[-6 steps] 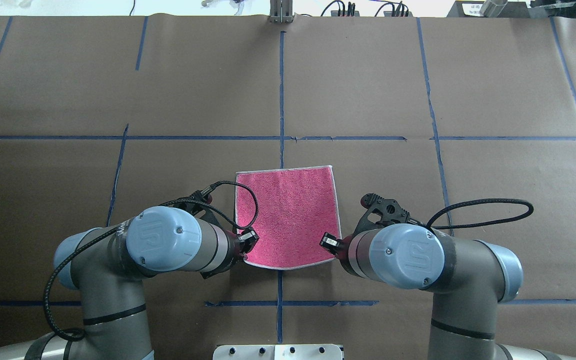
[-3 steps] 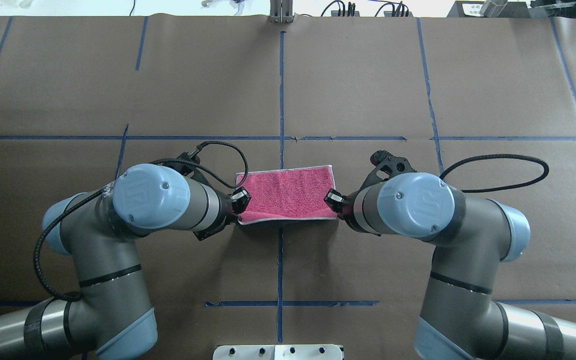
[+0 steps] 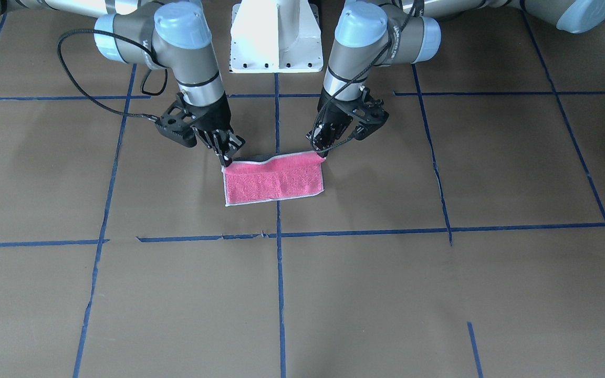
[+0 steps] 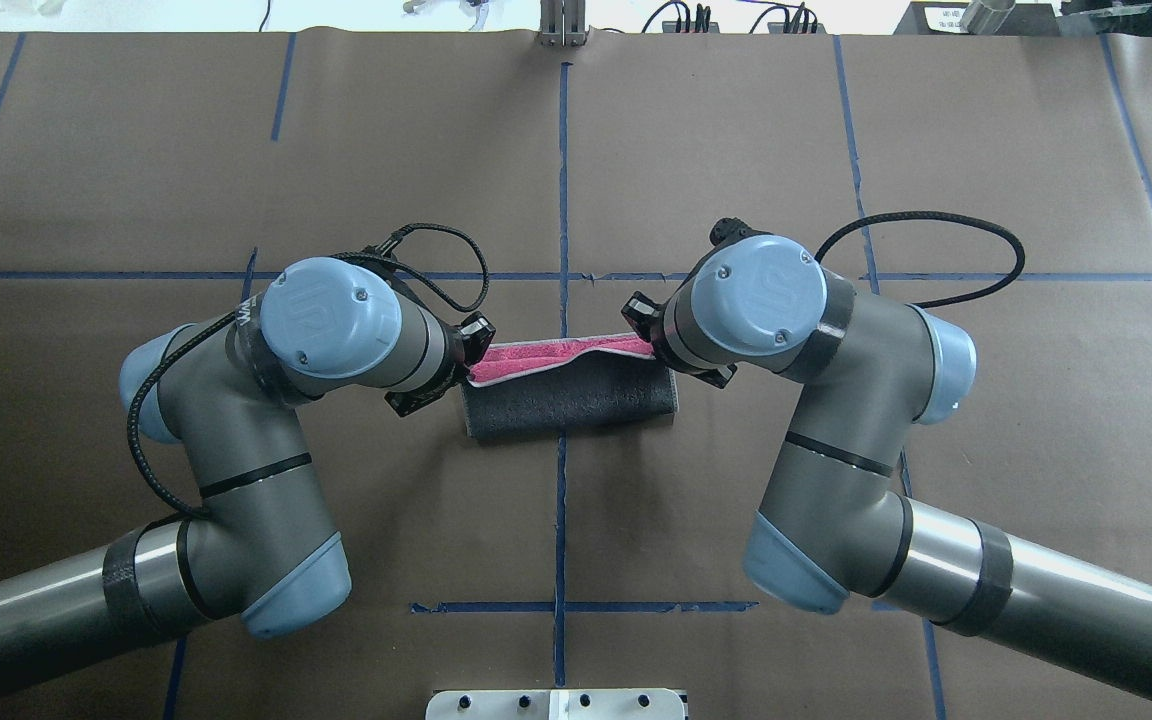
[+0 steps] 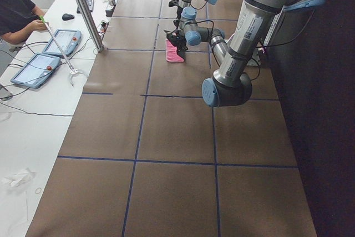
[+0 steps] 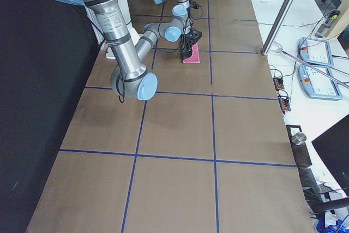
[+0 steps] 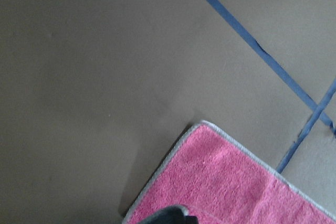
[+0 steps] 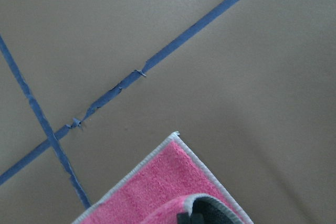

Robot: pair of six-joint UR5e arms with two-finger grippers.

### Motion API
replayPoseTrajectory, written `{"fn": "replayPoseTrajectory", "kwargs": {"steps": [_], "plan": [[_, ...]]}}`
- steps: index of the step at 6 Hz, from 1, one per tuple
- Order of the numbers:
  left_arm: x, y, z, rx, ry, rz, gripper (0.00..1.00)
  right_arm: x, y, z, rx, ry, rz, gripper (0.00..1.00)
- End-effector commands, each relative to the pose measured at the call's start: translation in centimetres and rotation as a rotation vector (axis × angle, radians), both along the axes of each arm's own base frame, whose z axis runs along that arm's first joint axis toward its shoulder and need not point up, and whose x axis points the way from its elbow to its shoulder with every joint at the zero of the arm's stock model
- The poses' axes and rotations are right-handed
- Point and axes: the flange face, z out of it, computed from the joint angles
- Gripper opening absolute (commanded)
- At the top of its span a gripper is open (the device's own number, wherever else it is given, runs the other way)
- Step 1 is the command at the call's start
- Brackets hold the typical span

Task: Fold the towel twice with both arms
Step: 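Lift the near edge with both grippers and fold it over the far edge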

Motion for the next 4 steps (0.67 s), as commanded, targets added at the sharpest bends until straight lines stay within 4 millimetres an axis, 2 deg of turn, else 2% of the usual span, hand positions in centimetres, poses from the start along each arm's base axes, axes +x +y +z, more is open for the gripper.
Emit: {"fn": "replayPoseTrajectory", "kwargs": {"steps": [1, 2, 3, 4], "plan": [[1.0, -1.4, 1.7, 0.006, -0.003, -0.007, 0.0, -1.6, -2.6, 0.5, -0.022, 0.033, 0.016, 0.03], [1.5, -2.0, 1.5, 0.008, -0.001, -0.011, 0.0, -2.3, -3.0, 1.5, -0.035, 0.055, 0.012, 0.03], [2.4, -2.7, 1.3, 0.011, 0.0, -0.015, 0.0, -2.6, -3.2, 1.8, -0.023, 0.032, 0.012, 0.03], [2.8, -4.0, 2.4, 0.02, 0.014, -0.028, 0.07, -3.2, -3.5, 2.4, -0.017, 0.024, 0.011, 0.04]]}}
